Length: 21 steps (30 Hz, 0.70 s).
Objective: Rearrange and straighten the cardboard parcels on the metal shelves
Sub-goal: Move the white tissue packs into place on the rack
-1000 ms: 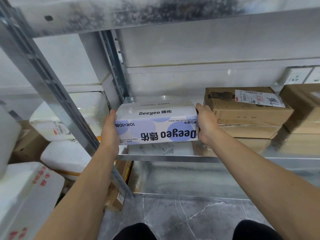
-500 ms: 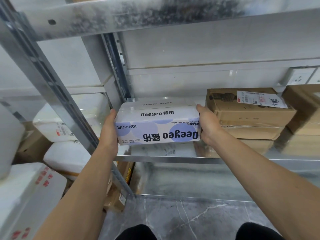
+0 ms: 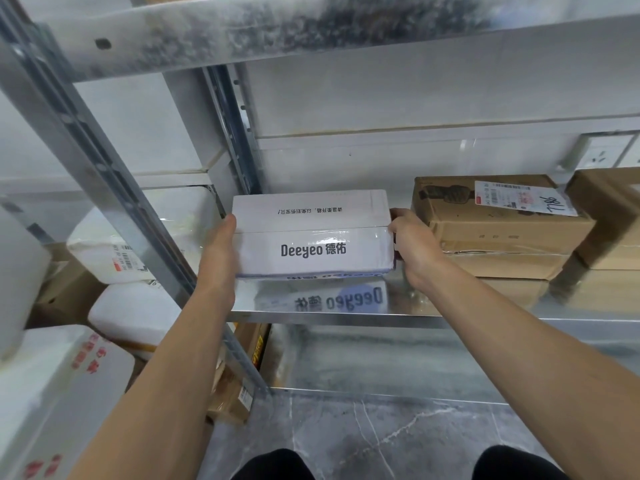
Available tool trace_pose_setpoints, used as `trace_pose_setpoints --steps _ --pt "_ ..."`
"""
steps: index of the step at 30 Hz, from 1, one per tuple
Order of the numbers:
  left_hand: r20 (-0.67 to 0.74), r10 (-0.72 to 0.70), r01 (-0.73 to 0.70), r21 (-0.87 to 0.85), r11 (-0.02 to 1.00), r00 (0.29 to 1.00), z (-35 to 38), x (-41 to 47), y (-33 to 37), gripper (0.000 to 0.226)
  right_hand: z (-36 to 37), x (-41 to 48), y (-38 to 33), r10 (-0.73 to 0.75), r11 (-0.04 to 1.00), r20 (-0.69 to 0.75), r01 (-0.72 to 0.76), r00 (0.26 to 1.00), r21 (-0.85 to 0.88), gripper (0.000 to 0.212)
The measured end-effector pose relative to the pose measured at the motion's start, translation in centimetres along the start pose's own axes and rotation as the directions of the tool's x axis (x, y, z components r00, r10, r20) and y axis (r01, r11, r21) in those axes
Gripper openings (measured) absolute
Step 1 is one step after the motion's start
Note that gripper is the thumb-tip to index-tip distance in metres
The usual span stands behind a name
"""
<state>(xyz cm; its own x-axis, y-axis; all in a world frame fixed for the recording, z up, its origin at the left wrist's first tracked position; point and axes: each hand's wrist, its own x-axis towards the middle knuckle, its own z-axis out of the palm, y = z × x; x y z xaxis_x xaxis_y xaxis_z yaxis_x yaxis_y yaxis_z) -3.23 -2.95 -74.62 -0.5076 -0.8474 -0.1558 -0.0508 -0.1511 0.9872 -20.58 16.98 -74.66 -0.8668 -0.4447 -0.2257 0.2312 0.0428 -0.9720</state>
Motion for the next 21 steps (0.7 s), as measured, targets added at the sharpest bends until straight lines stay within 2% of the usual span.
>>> trace_pose_setpoints --steps 5,8,14,21 --pt "-0.015 -0.015 0.014 -0.055 0.998 1.0 0.3 -0.9 0.3 0.032 0.3 0.2 0.0 -0.036 0.999 -0.023 0.036 0.999 0.005 0.027" --pt "-0.028 -0.017 0.015 -0.068 0.998 0.999 0.5 -1.2 0.2 0.033 0.4 0.3 0.3 -0.03 0.996 -0.03 0.032 0.999 0.078 0.018" --pt "-0.052 -0.033 0.029 -0.073 0.997 0.998 0.7 -0.9 -0.1 0.045 0.5 0.3 0.4 -0.001 0.983 -0.043 0.009 0.999 0.183 0.018" --pt "-0.045 -0.027 0.021 -0.131 0.991 0.999 1.2 -1.4 0.3 0.036 0.5 0.5 0.7 0.003 0.977 -0.075 0.013 0.997 0.211 0.02"
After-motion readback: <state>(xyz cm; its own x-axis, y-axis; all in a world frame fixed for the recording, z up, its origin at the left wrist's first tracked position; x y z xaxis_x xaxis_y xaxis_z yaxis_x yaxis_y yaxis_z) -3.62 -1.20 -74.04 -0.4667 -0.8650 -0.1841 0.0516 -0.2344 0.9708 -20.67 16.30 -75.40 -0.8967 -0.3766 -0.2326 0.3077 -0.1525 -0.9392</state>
